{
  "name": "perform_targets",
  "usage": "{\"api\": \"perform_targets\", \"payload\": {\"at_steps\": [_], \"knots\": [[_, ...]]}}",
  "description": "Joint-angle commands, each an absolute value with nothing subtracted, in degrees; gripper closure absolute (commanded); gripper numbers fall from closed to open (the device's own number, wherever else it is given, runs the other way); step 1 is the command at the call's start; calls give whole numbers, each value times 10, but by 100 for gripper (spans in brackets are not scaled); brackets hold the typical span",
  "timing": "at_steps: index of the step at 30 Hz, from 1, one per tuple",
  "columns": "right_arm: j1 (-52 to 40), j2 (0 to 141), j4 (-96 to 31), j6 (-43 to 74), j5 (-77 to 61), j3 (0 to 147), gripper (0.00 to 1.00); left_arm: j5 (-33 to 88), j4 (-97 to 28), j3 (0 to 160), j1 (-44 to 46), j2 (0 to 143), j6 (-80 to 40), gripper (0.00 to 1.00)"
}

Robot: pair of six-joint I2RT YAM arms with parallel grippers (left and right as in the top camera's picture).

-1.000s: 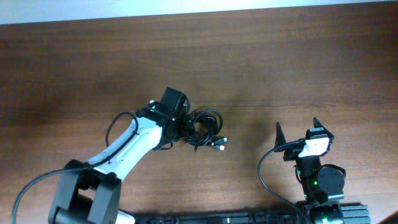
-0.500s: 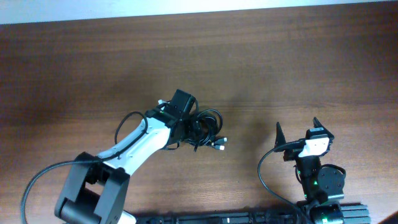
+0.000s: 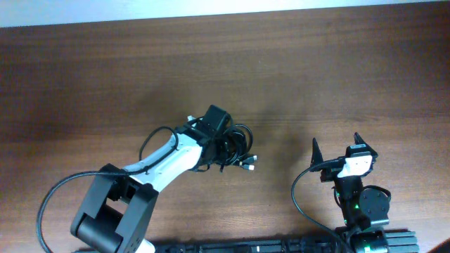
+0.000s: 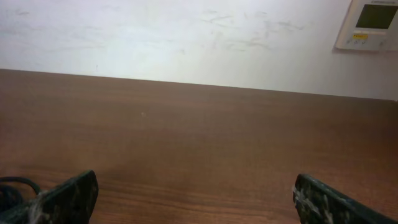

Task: Untangle cables
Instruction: 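Reach the left gripper down onto the black cable coil, then close the left gripper on the coil and lift it up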

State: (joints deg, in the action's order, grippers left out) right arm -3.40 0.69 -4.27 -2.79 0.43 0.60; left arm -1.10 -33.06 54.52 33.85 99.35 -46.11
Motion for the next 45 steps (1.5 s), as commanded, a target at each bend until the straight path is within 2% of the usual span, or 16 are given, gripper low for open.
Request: {"api": "perform_targets", "payload": {"at_steps": [1,6,8,16,25,29,38,45], "knots": [[-30,2,-46,-28,7,3,2,-20,-325,555,345,1002,-463,46],[-30,2,-46,-28,7,3,1,-29,-321,555,345,1002,-463,90],[-30,2,-46,-28,7,3,1,-29,-317,555,345,1002,-463,99],[-30,2,-46,-28,7,3,1,-65,-300,556,345,999,-449,100],[-30,2,-46,-28,7,3,2,-65,-236,557,345,901,-185,100],[-30,2,-46,-28,7,3,2,-65,-216,557,345,853,-127,100],[-30,2,-39,-28,7,3,1,-47,-171,557,345,756,-154,100],[-30,2,-35,-27,7,3,1,25,-128,557,345,704,-172,100]]}}
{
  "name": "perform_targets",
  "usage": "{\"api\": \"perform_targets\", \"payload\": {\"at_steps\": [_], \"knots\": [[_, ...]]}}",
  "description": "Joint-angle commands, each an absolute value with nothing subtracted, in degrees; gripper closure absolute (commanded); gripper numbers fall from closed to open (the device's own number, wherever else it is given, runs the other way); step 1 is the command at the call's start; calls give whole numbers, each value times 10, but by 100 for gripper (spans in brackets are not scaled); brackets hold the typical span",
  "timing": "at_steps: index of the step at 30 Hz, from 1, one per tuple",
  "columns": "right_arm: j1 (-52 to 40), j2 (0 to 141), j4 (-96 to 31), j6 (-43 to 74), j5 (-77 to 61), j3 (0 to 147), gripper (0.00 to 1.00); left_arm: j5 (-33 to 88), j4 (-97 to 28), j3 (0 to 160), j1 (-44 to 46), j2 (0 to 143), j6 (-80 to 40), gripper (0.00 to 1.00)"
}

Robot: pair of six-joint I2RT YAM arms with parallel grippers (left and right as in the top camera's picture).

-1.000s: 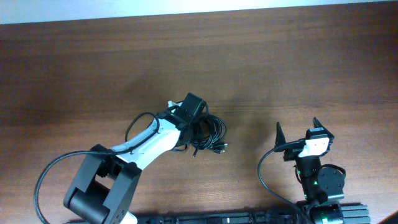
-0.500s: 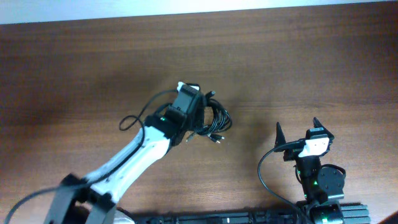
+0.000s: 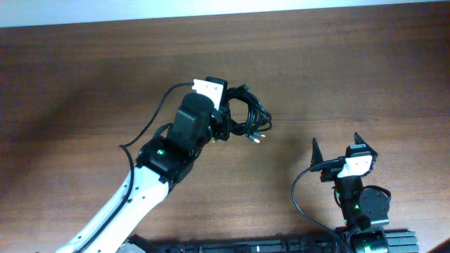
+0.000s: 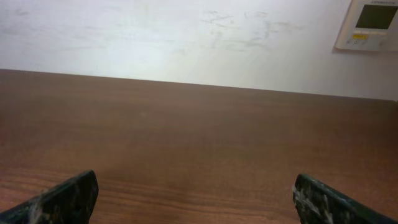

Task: Untangle cables
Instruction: 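Close the left gripper on the coil and lift it up, then move the right gripper toward the lifted coil and grasp a cable strand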

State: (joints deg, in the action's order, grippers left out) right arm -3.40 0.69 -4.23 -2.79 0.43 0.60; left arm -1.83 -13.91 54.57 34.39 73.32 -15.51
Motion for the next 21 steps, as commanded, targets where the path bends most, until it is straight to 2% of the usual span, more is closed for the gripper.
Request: {"api": "perform_targets", "payload": {"at_steps": [1,6,13,21], "knots": [[-30,2,-29,-22,1,3,1,26,-128,557,345,701,-186,100],[-30,2,-26,125,-69,3,1,62,-126,557,345,699,-229,100],[-30,2,-18,130,-167,48,1,69,-126,557,345,699,-268,100],[-29,42,-188,88,-176,216,1,69,-127,557,345,699,-302,100]]}}
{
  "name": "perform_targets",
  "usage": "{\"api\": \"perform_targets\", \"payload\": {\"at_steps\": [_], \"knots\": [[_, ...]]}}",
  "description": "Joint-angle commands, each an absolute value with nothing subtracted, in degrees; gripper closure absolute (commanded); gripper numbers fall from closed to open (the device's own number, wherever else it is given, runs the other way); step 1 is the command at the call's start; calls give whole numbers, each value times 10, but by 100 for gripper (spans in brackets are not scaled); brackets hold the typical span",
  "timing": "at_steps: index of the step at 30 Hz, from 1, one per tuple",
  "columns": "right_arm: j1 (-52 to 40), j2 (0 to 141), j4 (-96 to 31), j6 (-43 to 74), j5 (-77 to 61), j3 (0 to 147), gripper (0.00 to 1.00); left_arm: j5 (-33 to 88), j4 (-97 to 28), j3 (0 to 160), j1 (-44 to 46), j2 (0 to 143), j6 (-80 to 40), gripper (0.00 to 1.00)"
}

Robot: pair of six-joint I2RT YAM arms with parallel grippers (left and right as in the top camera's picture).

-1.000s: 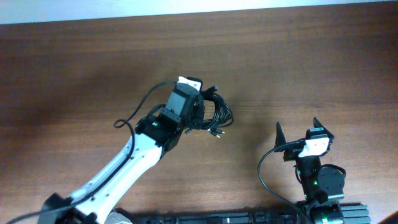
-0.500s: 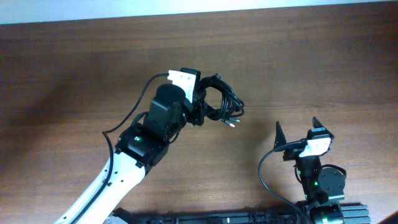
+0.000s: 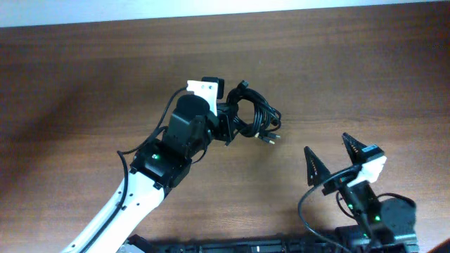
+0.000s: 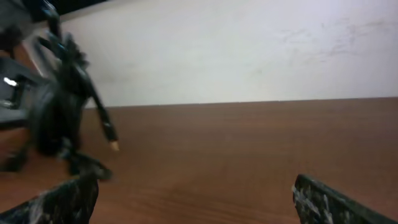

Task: Untangle cables
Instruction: 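Move the right gripper toward the lifted coil and grasp a cable strand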

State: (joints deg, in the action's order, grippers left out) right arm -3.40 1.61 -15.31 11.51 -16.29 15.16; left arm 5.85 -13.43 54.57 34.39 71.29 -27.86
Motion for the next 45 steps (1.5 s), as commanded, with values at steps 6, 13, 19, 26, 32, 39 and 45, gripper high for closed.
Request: {"api": "perform_targets", "payload": {"at_steps": [6,13,19,26,32,39,45], "knots": [[-29,181,-322,1,-222,368,1,106,-130,557,345,699,-304,100],[-29,328,-347,-30,-323,450,2,119,-170,557,345,699,-329,100],[-29,377,-325,-30,-375,451,2,128,-183,557,345,699,-359,100],[-29,380,-319,-30,-380,451,2,170,-193,557,345,699,-382,100],[-29,380,-319,-30,-379,451,2,225,-209,557,345,699,-377,100],[-29,380,-320,-30,-368,451,1,228,-232,557,345,699,-377,100],[-29,380,-320,-30,-368,451,2,236,-232,557,353,699,-375,100]]}}
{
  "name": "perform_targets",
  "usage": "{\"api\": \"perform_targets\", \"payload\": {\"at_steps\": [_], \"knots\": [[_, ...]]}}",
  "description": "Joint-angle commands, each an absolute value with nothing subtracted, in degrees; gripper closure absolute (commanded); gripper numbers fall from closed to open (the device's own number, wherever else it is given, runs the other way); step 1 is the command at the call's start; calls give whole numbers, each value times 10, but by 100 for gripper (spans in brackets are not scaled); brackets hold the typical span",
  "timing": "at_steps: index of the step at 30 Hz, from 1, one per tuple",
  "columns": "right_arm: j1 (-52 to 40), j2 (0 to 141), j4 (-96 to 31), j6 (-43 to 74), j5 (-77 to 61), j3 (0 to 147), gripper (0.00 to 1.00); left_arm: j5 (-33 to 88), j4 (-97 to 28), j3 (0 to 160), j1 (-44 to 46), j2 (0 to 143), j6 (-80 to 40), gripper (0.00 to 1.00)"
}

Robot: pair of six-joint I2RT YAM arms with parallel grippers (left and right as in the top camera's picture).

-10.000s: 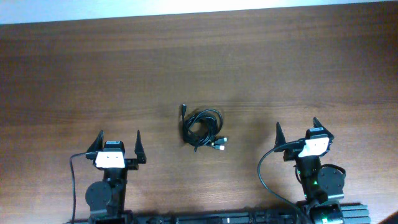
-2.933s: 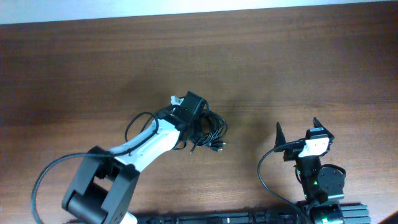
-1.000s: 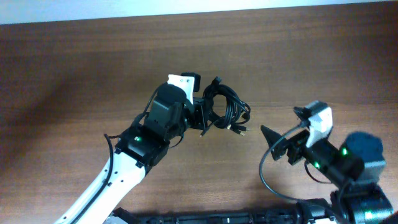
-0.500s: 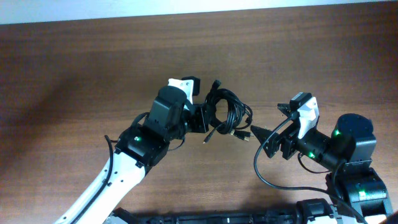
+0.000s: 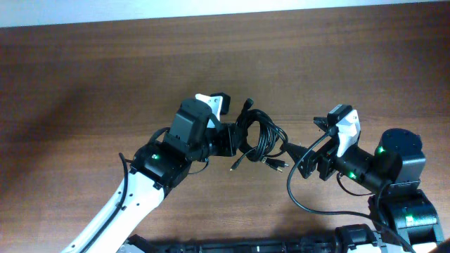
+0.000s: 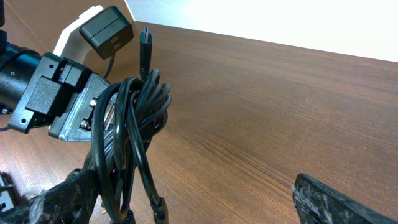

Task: Untangle cables
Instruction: 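Move the right gripper toward the lifted coil and grasp a cable strand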

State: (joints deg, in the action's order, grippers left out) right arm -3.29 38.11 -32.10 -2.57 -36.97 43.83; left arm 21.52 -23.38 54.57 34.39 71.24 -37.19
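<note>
A tangled bundle of black cables (image 5: 260, 137) hangs above the brown table, with my left gripper (image 5: 235, 139) shut on its left side. Loose plug ends dangle below it (image 5: 275, 166). In the right wrist view the cable bundle (image 6: 127, 118) fills the left, held by the left gripper (image 6: 73, 113), and one plug (image 6: 144, 46) sticks up. My right gripper (image 5: 307, 138) faces the bundle from the right and is open (image 6: 199, 208). Its left finger (image 6: 65, 199) is right at the bundle's lower loops; the right finger (image 6: 329, 202) is far from them.
The wooden table (image 5: 84, 77) spreads all around, with a white wall beyond its far edge (image 5: 211, 8). The left arm's white link (image 5: 123, 211) runs to the front edge. The right arm's base (image 5: 404, 204) sits at the front right.
My right gripper was near the front right, facing the wall; now it is turned left with its fingers at the bundle. The left gripper holds the bundle slightly nearer and to the right.
First my left gripper was on the bundle low over the table, the right arm parked. Then the bundle was held higher and farther back. Then the right gripper had swung leftward, open. Now it is open beside the held bundle.
</note>
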Motion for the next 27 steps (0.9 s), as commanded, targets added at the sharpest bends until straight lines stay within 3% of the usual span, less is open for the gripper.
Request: {"api": "perform_targets", "payload": {"at_steps": [1,27], "knots": [[-29,380,-319,-30,-368,451,2,236,-232,557,358,699,-374,100],[-29,380,-354,0,-239,451,2,267,-228,557,385,699,-316,100]]}}
